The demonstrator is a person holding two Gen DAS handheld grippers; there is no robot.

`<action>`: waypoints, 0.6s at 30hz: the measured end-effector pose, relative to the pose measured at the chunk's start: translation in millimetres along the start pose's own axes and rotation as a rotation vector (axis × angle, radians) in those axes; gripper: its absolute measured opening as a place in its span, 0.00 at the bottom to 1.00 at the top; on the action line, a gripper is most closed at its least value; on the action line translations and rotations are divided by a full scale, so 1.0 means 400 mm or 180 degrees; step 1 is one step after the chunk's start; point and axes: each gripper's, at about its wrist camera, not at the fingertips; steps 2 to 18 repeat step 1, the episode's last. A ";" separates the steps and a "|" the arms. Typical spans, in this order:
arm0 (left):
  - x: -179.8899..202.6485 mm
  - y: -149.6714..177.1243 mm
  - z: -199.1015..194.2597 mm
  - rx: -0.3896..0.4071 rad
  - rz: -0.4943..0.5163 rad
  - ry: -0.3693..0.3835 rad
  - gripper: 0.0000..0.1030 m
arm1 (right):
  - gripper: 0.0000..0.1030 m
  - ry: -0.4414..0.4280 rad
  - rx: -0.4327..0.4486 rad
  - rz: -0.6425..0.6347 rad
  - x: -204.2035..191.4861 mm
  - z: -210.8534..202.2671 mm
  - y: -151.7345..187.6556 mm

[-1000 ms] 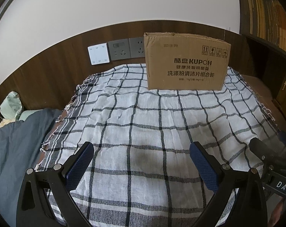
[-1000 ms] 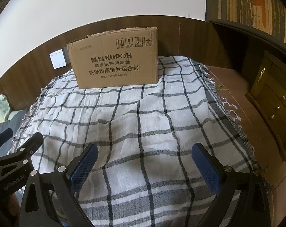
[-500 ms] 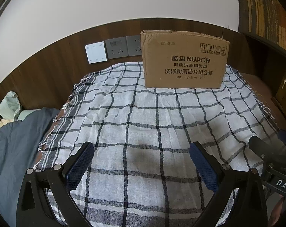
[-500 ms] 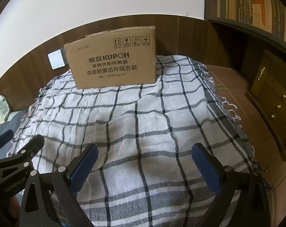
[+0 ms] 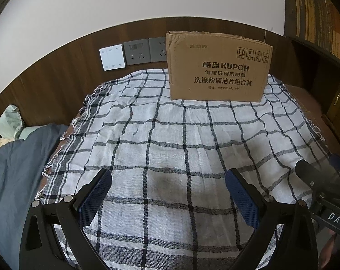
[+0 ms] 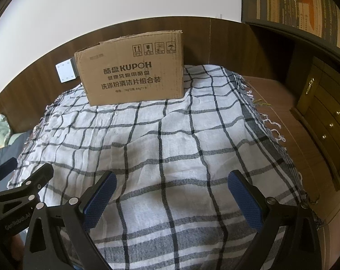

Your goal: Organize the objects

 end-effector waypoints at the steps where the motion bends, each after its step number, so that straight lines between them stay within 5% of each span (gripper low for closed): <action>1: 0.000 -0.001 0.001 -0.0005 0.0001 0.0008 1.00 | 0.97 0.0001 -0.0003 0.0007 0.001 0.001 0.000; 18: 0.000 -0.001 0.001 -0.0005 0.0001 0.0008 1.00 | 0.97 0.0001 -0.0003 0.0007 0.001 0.001 0.000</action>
Point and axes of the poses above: each gripper's, at about its wrist camera, not at the fingertips, and z roughly the way its jaws point, x to its right, y to its underside, and after that the axes turned 4 degrees about z, right-handed
